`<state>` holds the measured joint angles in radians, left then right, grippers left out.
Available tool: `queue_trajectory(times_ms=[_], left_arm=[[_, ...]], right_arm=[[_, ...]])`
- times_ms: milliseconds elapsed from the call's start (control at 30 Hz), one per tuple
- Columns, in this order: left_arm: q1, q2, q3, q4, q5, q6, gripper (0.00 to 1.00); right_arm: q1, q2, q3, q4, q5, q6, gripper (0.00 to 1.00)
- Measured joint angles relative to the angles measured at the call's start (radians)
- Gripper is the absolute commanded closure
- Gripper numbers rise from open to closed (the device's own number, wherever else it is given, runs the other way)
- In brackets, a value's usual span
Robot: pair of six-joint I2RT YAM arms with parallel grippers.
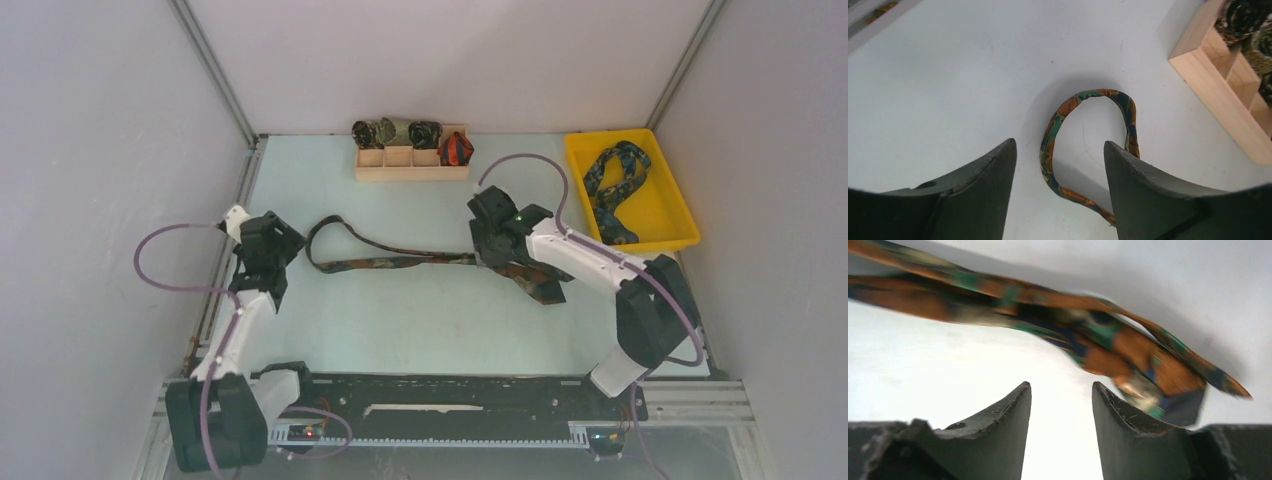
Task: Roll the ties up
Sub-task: Flatten out the tie at the center of the board.
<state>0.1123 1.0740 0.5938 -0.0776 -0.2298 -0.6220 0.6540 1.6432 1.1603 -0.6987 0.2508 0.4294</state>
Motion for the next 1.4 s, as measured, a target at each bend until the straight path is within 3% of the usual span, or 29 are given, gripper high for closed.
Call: queue_trajectory(times_ms=[167, 300, 433, 567, 700, 900, 1167, 1400], left_arm=[[0.0, -0.174, -0.036, -0.086, -0.012, -0.058, 0.54], [0.0, -0.231, -0.062, -0.135, -0.003, -0.072, 0.67], [0.0, -0.229, -0.119, -0.173, 0.03, -0.079, 0.74], [-0.002, -0.175, -0.157, -0.179, 0.089, -0.079, 0.75], [-0.013, -0.096, -0.166, -0.168, 0.135, -0.079, 0.75], [-0.015, 0.041, -0.161, -0.122, 0.171, -0.079, 0.76], [-0.016, 0.277, -0.032, -0.067, 0.184, -0.079, 0.76], [-0.002, 0.451, 0.114, -0.043, 0.193, -0.079, 0.8]], right_arm=[[0.05, -0.008, 0.181, 0.085, -0.194, 0.0, 0.52], [0.055, 0.138, 0.407, 0.146, -0.388, 0.006, 0.55], [0.048, 0.369, 0.647, 0.198, -0.551, 0.043, 0.73], [0.032, 0.569, 0.777, 0.264, -0.678, 0.134, 0.74], [0.018, 0.748, 0.88, 0.306, -0.759, 0.251, 0.64], [0.019, 0.929, 1.037, 0.313, -0.807, 0.354, 0.63], [0.053, 1.036, 1.147, 0.343, -0.889, 0.433, 0.58], [0.084, 1.052, 1.147, 0.342, -0.988, 0.413, 0.61]])
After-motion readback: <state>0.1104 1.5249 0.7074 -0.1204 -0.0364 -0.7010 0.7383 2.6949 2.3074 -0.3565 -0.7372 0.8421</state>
